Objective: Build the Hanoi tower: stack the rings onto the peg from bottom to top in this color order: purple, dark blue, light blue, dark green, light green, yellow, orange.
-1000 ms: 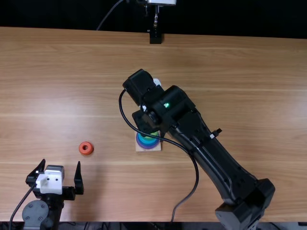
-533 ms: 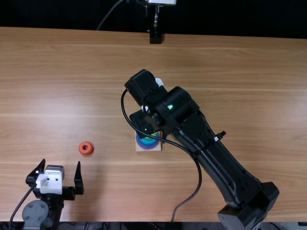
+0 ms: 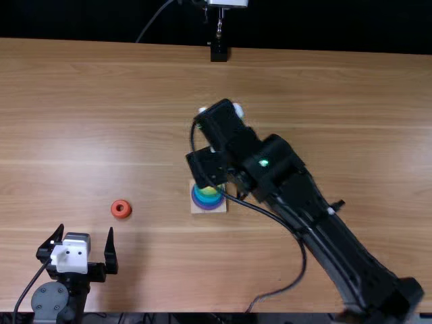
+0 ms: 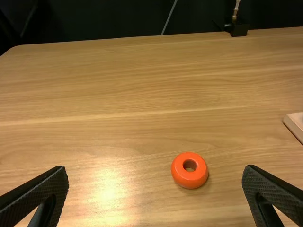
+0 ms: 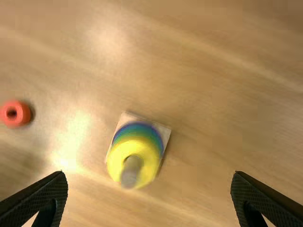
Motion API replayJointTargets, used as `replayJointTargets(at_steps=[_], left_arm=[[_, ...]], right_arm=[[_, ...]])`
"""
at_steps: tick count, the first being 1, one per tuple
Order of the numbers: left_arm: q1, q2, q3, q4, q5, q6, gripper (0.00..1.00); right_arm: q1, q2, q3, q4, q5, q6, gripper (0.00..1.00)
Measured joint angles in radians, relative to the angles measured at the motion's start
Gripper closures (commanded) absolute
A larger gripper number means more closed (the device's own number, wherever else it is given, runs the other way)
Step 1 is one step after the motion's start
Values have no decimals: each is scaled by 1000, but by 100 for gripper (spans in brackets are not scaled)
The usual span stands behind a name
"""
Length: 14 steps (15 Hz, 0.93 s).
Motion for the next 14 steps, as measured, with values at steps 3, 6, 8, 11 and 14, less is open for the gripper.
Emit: replayJointTargets(at_steps=[3,6,8,11,14], left_arm=[[0,0,0,0,0,0,0],[0,0,0,0,0,0,0],[0,0,0,0,0,0,0],[0,0,0,0,0,0,0],[0,0,0,0,0,0,0]], right_arm=[[-124,-212,-231,271,1,-4,0],[-248,-393,-458,470,1,-8,0],[-315,-508,-631,613,1,-10,0],[-430,-666,-879,894,1,-14,0],[-541,-801,-1044,1015,0,-13,0]])
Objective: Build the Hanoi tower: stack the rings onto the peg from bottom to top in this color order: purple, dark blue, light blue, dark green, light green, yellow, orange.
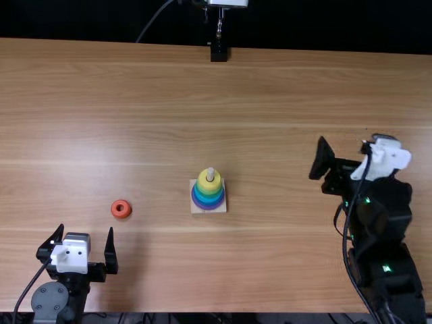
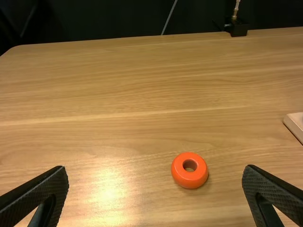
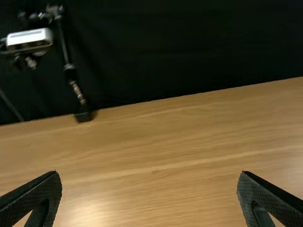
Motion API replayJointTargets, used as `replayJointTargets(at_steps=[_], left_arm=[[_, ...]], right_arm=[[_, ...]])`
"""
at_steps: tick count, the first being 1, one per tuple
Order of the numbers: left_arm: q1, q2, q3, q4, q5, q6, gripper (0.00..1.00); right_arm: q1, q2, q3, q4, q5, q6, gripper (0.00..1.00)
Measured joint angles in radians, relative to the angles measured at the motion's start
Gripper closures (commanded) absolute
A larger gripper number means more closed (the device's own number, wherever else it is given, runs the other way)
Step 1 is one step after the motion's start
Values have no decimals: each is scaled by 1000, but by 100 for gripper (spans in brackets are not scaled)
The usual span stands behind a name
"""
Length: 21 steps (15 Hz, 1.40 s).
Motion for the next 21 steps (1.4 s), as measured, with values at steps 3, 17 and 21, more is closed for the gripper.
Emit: replayJointTargets(at_steps=[3,17,21], left_arm=[[0,0,0,0,0,0,0],[0,0,0,0,0,0,0],[0,0,0,0,0,0,0]], right_arm=[[-16,-161,-148,80,-1,-26,0],[-101,-814,-765,195,-90,-143,0],[-101,-879,-790,62,-97,-143,0]])
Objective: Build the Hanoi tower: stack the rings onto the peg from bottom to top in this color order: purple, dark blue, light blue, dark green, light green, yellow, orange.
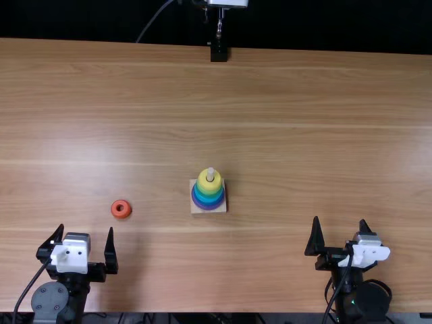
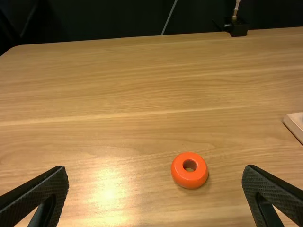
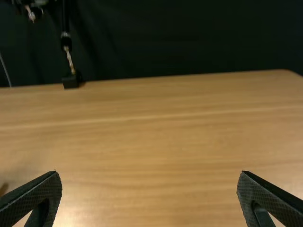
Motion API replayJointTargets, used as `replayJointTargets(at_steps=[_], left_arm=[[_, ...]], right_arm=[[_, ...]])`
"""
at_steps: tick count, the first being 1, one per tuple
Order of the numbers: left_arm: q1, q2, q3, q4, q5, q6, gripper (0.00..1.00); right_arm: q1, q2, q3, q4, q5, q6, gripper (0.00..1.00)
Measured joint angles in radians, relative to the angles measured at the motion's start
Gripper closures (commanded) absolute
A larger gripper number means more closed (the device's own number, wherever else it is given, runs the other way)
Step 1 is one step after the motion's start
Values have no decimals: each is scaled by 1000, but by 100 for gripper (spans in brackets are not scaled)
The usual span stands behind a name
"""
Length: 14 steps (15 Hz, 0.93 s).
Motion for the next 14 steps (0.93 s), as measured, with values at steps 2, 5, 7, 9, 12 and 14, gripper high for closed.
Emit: replayJointTargets(at_steps=[2,5,7,9,12,14], left_arm=[[0,0,0,0,0,0,0],[0,0,0,0,0,0,0],[0,0,0,0,0,0,0],[0,0,0,0,0,0,0],[0,0,0,0,0,0,0],[0,0,0,0,0,0,0]], right_arm=[[0,-28,0,-61,-2,0,0],[0,-77,8,-100,-11,0,0],[0,-100,18,-128,-14,-1,0],[0,-105,35,-177,-15,0,0],[0,-105,35,-178,-15,0,0],[0,-105,37,-182,-15,0,0]])
